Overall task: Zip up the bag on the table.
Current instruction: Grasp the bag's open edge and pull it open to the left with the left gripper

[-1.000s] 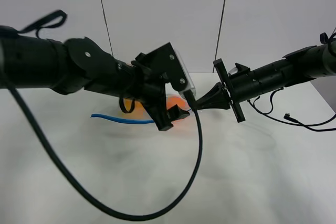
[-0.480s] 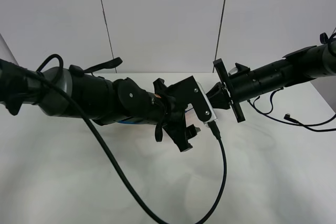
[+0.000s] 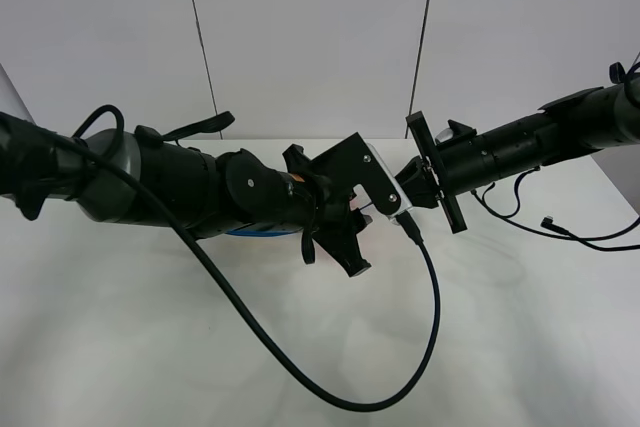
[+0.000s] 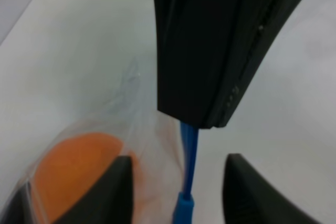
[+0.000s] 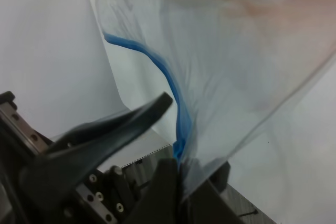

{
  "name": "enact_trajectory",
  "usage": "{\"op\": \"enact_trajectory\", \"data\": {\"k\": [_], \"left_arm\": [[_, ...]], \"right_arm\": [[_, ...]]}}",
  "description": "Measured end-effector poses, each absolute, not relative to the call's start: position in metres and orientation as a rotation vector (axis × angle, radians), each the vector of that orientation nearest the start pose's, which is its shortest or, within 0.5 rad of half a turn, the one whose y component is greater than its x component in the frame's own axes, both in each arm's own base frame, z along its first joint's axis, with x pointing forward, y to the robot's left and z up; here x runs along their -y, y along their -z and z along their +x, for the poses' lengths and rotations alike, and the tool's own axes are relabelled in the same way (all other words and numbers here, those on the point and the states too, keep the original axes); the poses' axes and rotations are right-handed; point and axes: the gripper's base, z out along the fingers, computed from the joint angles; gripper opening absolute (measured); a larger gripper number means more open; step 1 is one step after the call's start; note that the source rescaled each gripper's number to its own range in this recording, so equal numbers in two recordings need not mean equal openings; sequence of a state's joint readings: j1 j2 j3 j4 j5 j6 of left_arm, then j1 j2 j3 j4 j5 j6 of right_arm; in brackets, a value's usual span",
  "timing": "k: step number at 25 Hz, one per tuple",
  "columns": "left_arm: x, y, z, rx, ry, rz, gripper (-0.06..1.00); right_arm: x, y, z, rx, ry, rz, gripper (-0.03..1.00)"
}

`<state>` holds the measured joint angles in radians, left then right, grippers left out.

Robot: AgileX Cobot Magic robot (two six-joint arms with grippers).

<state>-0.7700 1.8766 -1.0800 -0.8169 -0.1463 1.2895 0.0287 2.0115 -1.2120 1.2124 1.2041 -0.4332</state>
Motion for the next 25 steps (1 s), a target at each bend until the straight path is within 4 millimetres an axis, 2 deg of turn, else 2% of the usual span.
{"op": "enact_trajectory", "data": {"k": [5,16,22,25], "left_arm": [[0.272,-0.1823,0.2943,-1.781,0.033,1.248,0.32],[0.2719,-0.1824,0.2945,-1.766,0.017,1.266,0.31],[0.2719,-0.1824,0.2945,-1.751,0.005,1.286,0.11],[0.2719,-0.1824,0.2945,-1.748,0.002,1.291,0.08]], "right_arm": [[-0.09,-0.1709,0.3623,-2.757,-1.636,0.321,0.0],[-0.09,-0.1709,0.3623,-2.757,-1.636,0.321,0.0],[-0.09,-0.1709,0.3623,-2.756,-1.637,0.322,0.0],[-0.0901,-0.1711,0.3624,-2.755,-1.639,0.324,0.0]]}}
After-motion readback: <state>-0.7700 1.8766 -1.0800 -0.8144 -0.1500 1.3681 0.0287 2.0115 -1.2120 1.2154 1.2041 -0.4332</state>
